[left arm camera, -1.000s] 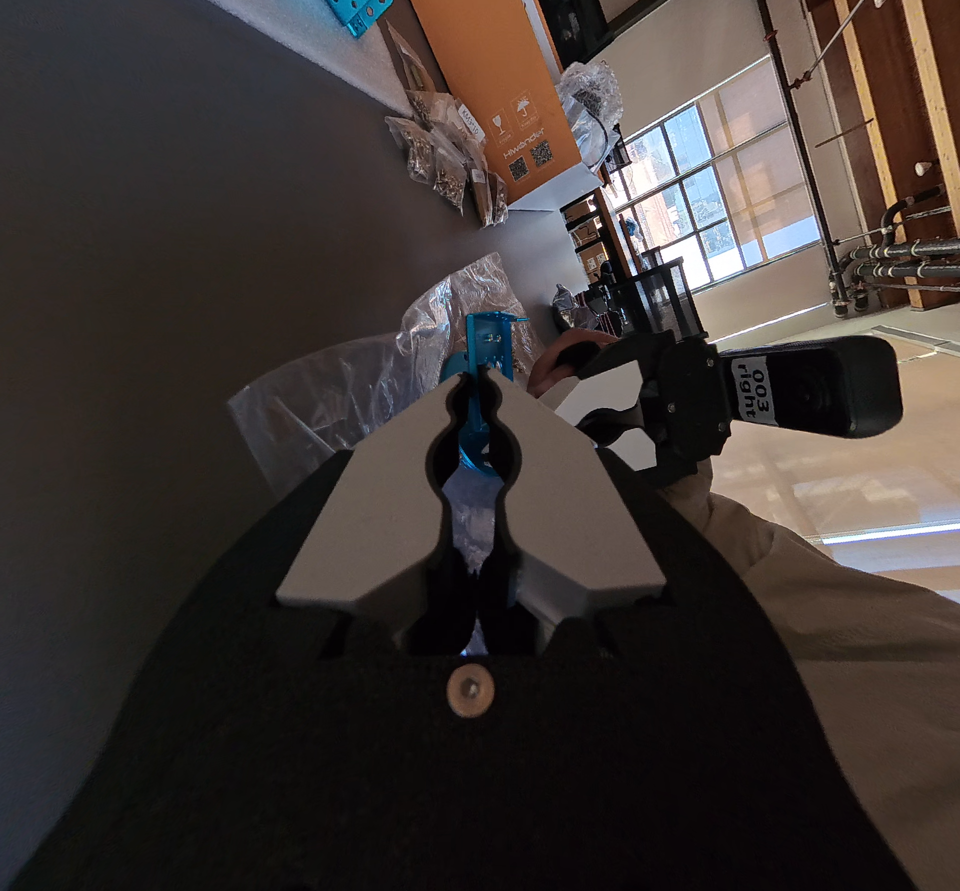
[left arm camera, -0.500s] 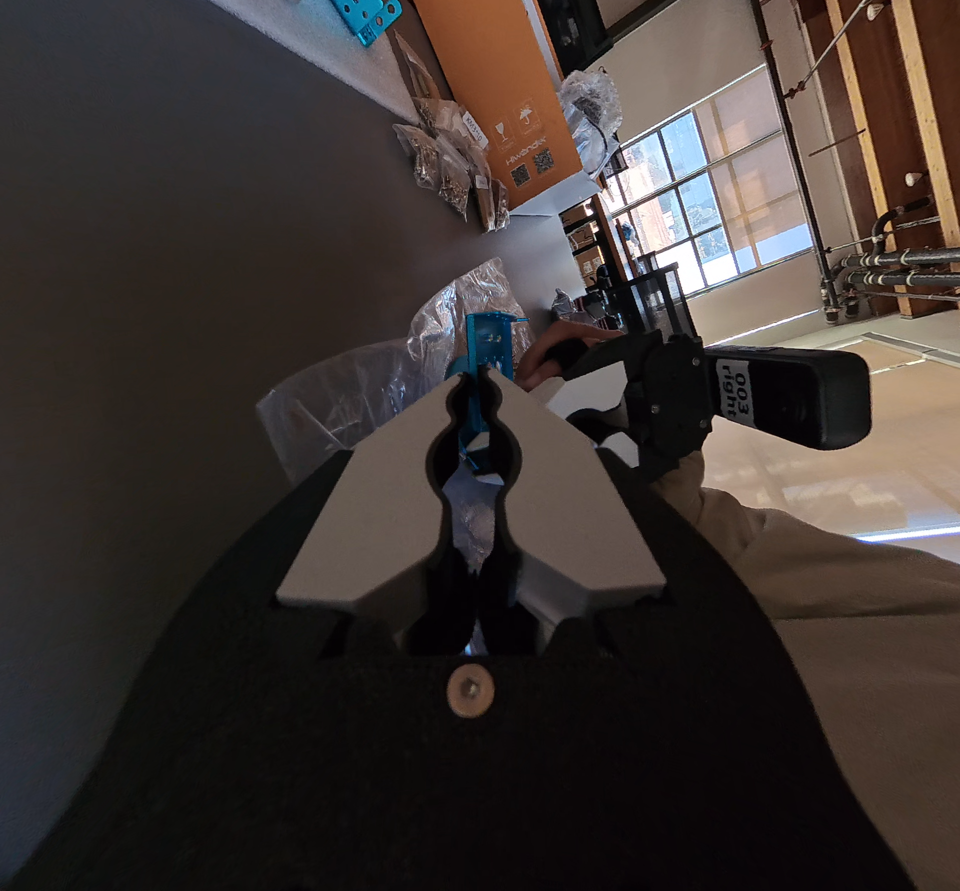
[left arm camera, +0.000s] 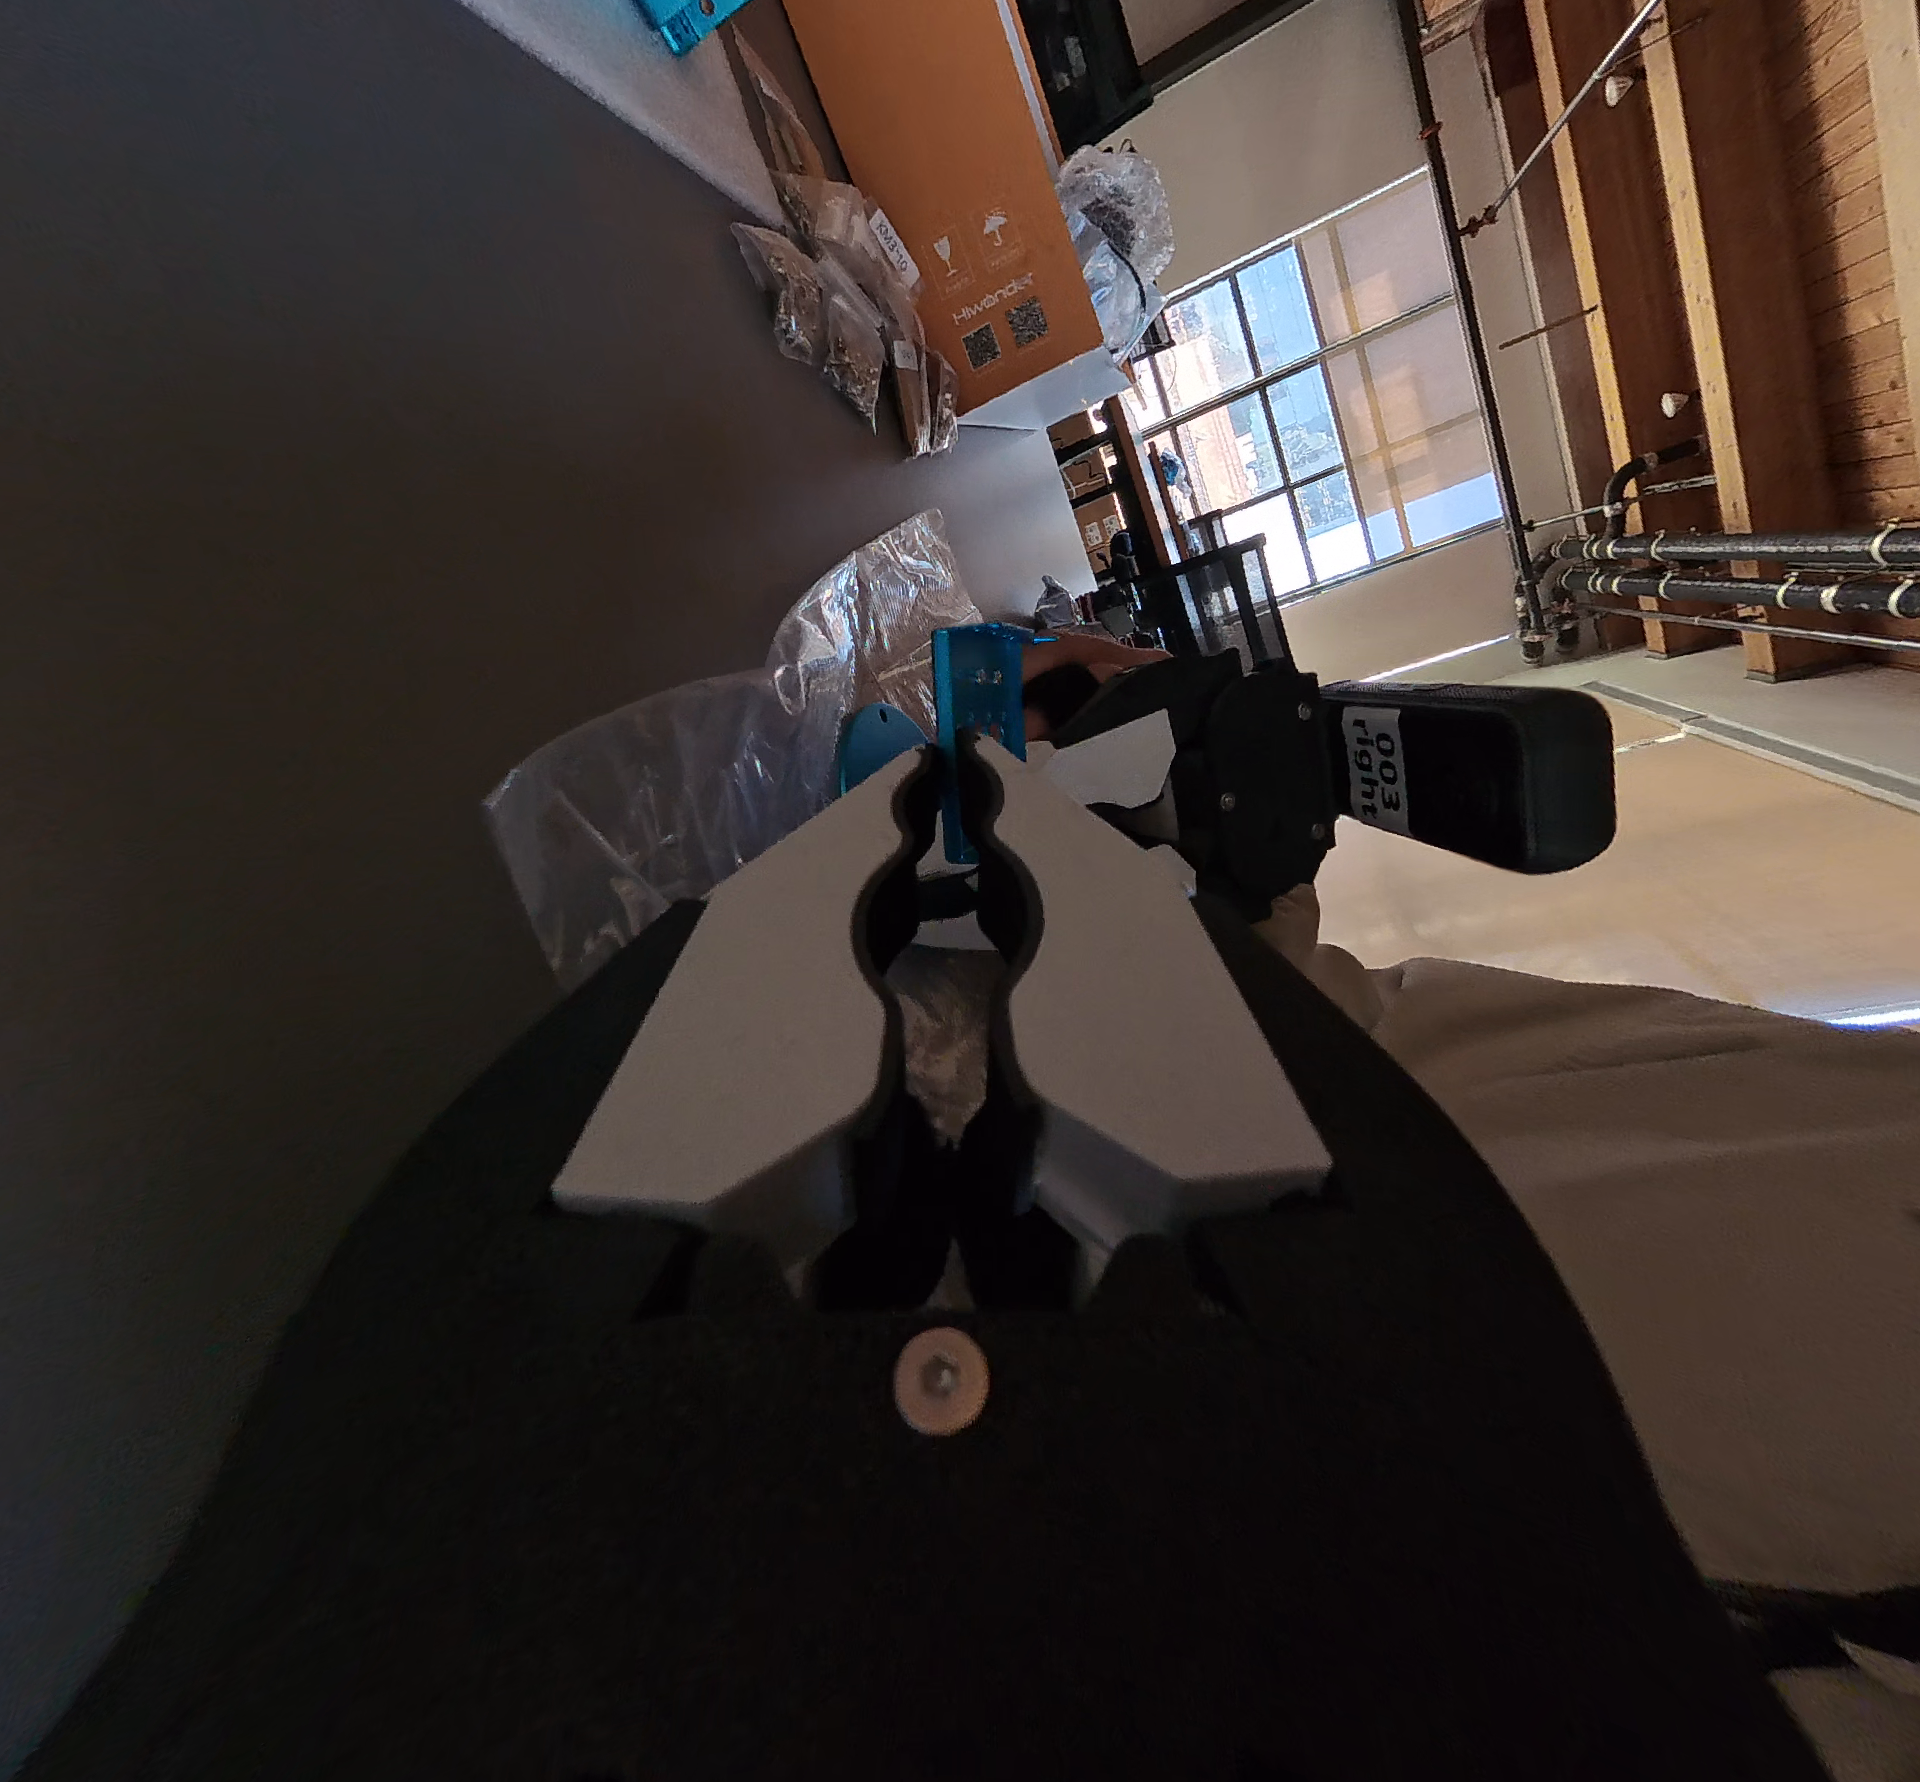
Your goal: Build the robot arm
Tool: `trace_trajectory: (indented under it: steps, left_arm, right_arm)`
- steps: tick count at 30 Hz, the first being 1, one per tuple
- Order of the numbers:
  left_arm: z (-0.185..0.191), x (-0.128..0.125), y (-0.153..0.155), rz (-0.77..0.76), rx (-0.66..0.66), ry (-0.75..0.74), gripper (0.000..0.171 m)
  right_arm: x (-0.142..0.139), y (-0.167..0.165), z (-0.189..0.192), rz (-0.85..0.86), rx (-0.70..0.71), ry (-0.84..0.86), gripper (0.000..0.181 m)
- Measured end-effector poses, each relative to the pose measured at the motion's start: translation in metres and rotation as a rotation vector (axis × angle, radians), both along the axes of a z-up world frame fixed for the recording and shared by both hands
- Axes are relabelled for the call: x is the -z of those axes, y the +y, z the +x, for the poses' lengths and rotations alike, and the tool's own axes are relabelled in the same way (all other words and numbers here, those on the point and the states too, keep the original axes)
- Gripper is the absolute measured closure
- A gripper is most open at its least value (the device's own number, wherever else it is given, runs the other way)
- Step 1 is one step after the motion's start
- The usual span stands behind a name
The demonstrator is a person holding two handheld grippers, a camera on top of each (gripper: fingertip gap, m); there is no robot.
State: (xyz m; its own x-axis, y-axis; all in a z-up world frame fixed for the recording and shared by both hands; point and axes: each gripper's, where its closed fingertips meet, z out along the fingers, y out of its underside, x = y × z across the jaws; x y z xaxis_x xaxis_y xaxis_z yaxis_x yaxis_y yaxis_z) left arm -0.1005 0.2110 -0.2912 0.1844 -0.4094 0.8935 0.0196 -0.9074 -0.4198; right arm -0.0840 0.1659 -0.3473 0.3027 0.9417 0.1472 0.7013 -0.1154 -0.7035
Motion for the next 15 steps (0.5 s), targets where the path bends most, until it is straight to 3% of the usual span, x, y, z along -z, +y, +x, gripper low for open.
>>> trace_trajectory:
  steps: [15]
  left_arm:
    - [0.0006,0.0061,0.0025,-0.026,0.0,0.006,0.17]
  right_arm:
    - [0.0002,0.0003,0.0045,-0.024,0.014,0.014,0.179]
